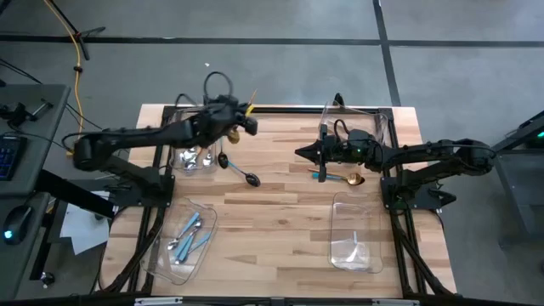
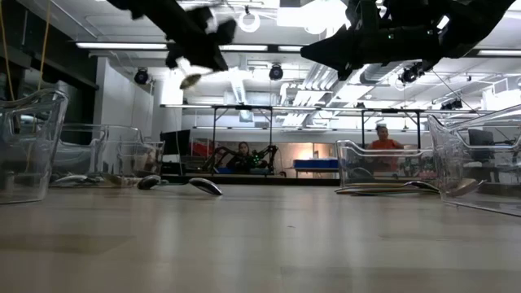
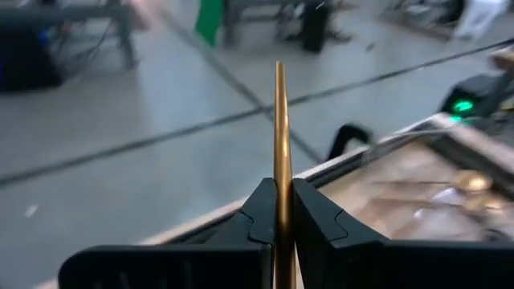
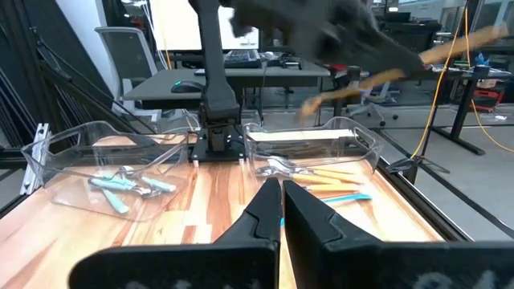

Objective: Sort silverware by color (type)
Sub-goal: Put the gold spoon into the top right transparent bin

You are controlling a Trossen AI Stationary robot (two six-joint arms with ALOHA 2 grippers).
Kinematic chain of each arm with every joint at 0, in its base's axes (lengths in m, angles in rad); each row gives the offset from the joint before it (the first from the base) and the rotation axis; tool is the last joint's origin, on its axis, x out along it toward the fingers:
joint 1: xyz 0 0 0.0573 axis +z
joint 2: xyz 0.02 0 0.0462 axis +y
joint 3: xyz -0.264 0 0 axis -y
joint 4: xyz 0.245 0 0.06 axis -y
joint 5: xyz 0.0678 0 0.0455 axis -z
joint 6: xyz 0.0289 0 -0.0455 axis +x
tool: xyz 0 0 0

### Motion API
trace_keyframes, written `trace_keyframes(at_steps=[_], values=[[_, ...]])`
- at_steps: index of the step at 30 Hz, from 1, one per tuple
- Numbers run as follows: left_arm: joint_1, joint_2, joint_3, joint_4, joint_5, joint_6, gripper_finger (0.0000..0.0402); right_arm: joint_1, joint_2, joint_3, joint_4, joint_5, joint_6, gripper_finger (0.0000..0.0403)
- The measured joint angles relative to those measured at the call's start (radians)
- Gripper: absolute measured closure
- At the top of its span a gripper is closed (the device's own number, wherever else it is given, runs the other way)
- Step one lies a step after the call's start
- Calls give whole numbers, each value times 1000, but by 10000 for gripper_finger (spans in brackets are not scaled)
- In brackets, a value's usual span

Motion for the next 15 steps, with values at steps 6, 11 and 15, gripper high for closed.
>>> trace_keyframes(at_steps=[6, 11, 15], values=[[-93, -198, -195, 234, 35, 100, 392, 0, 0, 0, 0, 0, -2, 403], [-151, -327, -427, 523, 181, 164, 392, 0, 0, 0, 0, 0, 1, 403], [-189, -379, -584, 766, 322, 213, 392, 0, 0, 0, 2, 1, 1, 403]])
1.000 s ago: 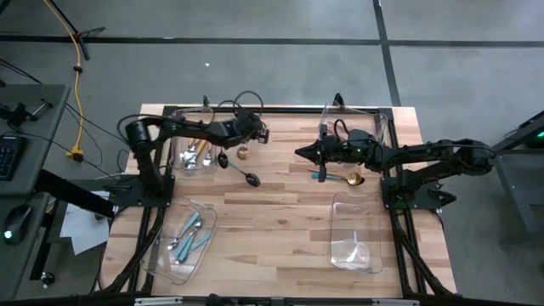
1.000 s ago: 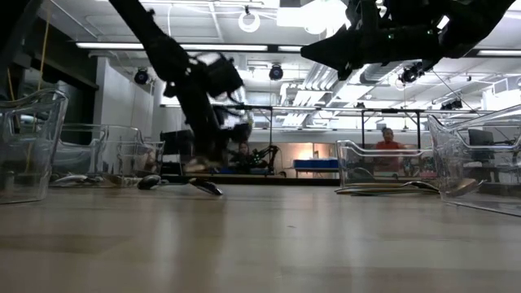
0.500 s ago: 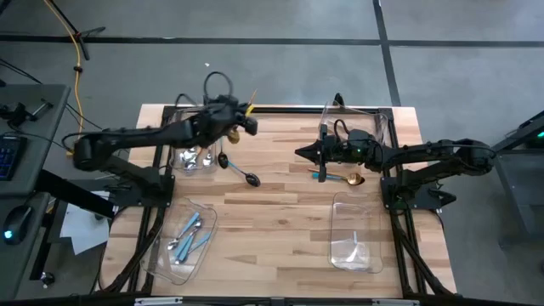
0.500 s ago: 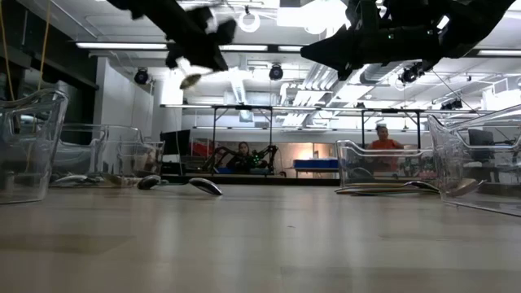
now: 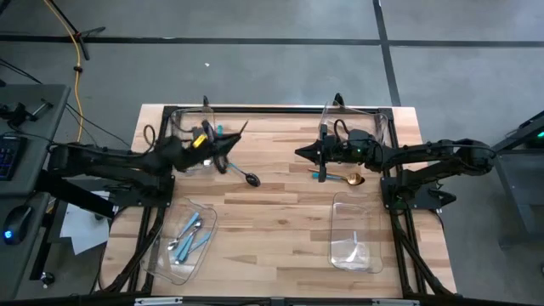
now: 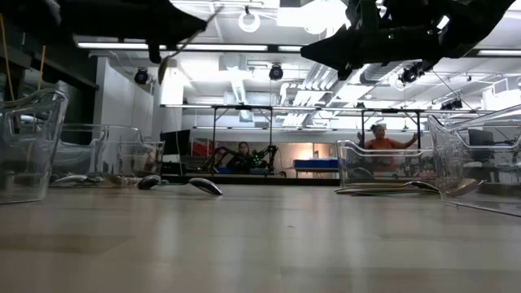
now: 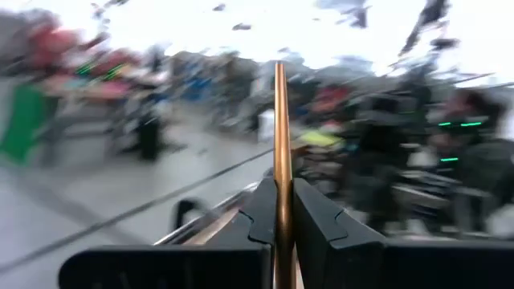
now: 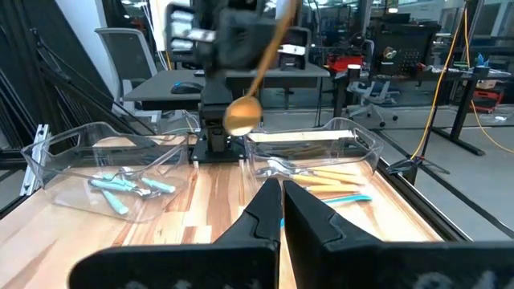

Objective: Sort silverware by color (type)
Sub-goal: Put the gold spoon into the top right transparent bin

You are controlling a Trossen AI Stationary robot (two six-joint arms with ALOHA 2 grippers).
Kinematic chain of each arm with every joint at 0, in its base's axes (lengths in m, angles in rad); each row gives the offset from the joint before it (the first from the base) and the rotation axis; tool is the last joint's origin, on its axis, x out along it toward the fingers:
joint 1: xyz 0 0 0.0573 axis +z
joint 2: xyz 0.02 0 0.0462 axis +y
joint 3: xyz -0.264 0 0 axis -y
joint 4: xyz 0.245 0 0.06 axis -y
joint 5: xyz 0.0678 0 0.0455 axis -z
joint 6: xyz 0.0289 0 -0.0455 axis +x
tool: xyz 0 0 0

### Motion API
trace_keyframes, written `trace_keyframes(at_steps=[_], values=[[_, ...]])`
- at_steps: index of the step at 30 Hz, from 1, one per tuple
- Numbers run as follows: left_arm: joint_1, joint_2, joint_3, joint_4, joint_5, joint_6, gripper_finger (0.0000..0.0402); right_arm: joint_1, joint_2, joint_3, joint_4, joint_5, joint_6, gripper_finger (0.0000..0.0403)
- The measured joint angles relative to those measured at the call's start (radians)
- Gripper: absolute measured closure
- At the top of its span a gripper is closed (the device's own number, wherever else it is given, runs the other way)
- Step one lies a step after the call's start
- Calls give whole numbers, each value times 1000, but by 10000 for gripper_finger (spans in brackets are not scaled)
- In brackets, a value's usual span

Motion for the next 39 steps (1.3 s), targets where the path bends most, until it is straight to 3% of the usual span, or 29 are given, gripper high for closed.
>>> trace_keyframes(at_steps=[6, 9, 17, 39], values=[[-36, -6, -131, 241, 148, 34, 392, 0, 0, 0, 26, 1, -1, 403], [-47, -6, -158, 300, 172, 53, 392, 0, 0, 0, 38, 4, -2, 403], [-47, -6, -154, 311, 259, 73, 392, 0, 0, 0, 42, 3, -3, 403], [-43, -6, -154, 318, 257, 118, 392, 0, 0, 0, 40, -2, -3, 403]])
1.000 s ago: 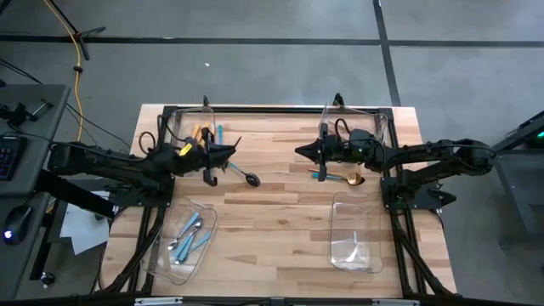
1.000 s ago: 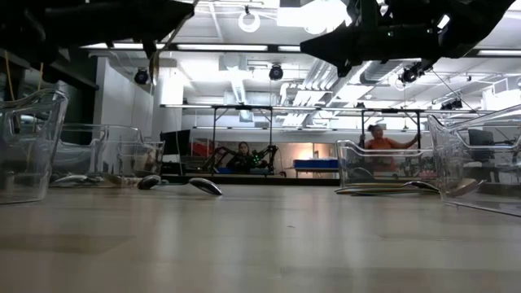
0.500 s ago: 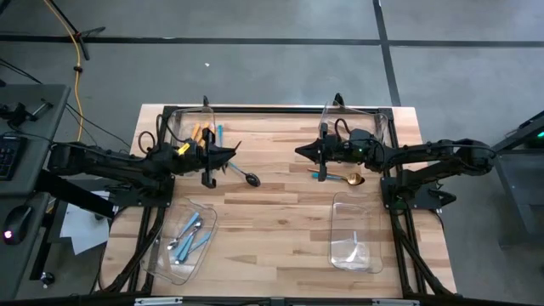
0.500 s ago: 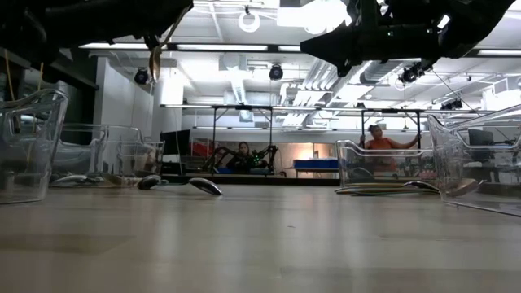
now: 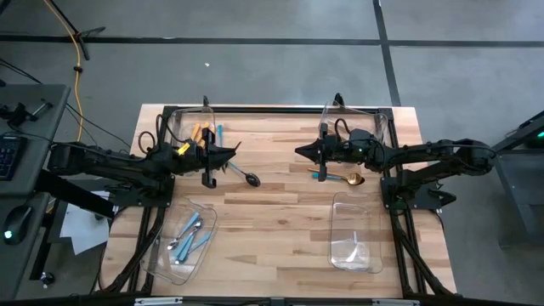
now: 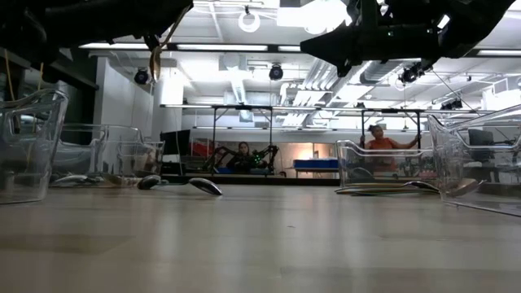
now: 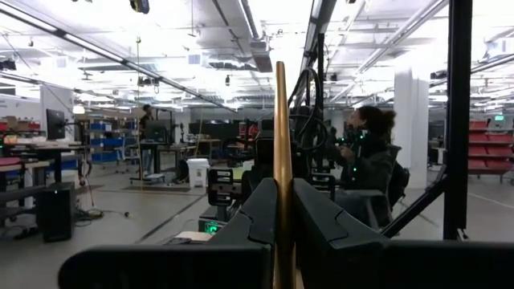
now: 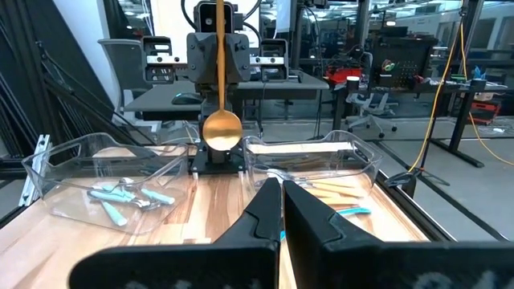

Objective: Sort silverware by color (type)
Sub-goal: Put the gold spoon into the top right transparent bin

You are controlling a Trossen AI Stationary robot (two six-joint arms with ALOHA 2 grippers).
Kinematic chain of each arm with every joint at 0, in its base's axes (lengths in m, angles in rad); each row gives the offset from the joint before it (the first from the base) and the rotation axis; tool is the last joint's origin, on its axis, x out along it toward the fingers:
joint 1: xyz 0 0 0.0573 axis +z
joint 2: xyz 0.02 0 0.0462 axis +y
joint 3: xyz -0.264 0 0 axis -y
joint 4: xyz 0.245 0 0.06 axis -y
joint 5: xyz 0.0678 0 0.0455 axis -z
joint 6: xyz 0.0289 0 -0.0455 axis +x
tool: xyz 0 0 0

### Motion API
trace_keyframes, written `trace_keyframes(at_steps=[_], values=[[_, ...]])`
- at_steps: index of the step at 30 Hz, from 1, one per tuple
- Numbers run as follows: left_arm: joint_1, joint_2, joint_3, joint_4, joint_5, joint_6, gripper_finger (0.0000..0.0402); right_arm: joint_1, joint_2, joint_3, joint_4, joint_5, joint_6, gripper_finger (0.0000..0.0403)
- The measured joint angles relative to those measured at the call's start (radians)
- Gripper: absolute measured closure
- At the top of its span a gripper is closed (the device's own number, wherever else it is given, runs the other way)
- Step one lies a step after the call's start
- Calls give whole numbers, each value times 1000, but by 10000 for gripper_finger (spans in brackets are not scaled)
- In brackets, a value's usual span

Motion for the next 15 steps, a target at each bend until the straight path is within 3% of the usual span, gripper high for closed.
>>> trace_keyframes(at_steps=[15], values=[[0, 0, 0, 0, -9, 2, 392, 0, 0, 0, -34, 1, -25, 403]])
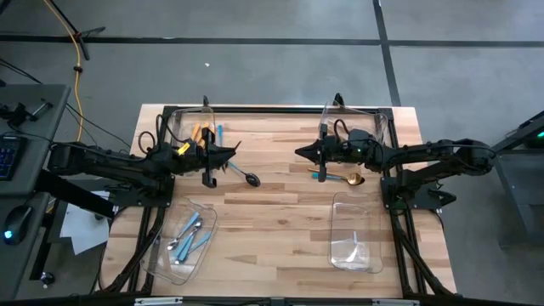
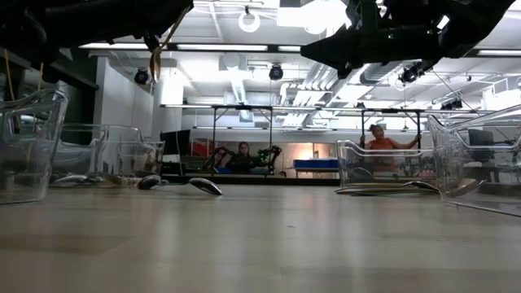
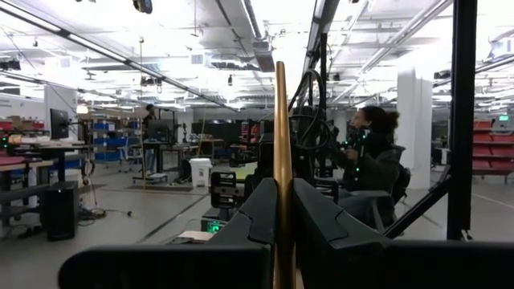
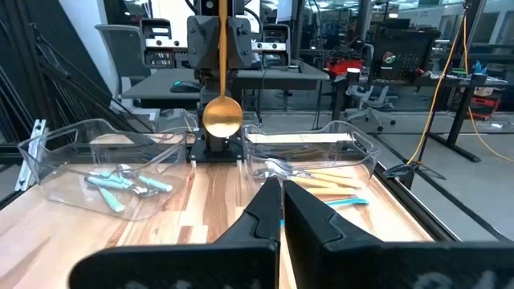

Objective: Sort silverware by color (type)
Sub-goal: Put the gold spoon into the top right transparent bin

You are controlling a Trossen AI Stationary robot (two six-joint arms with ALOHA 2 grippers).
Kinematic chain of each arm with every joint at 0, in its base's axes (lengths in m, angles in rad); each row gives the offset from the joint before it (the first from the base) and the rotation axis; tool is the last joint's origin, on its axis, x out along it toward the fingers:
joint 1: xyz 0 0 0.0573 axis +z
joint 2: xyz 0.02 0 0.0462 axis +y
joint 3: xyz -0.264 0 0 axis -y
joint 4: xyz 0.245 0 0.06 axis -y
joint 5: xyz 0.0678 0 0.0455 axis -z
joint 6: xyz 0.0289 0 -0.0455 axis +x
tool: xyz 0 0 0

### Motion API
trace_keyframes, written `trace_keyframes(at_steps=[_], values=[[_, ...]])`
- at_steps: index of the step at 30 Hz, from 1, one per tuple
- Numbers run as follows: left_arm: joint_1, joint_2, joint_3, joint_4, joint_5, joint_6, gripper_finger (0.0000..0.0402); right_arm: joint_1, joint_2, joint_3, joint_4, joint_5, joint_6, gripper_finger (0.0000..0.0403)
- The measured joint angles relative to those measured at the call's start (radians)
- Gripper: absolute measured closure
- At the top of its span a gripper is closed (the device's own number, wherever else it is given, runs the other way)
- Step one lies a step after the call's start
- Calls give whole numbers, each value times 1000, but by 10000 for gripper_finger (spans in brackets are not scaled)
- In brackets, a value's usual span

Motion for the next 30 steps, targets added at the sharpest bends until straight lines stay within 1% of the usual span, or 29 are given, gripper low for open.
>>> trace_keyframes(at_steps=[30], values=[[13, 0, 0, 0, -4, 28, 392, 0, 0, 0, 5, 5, -2, 403]])
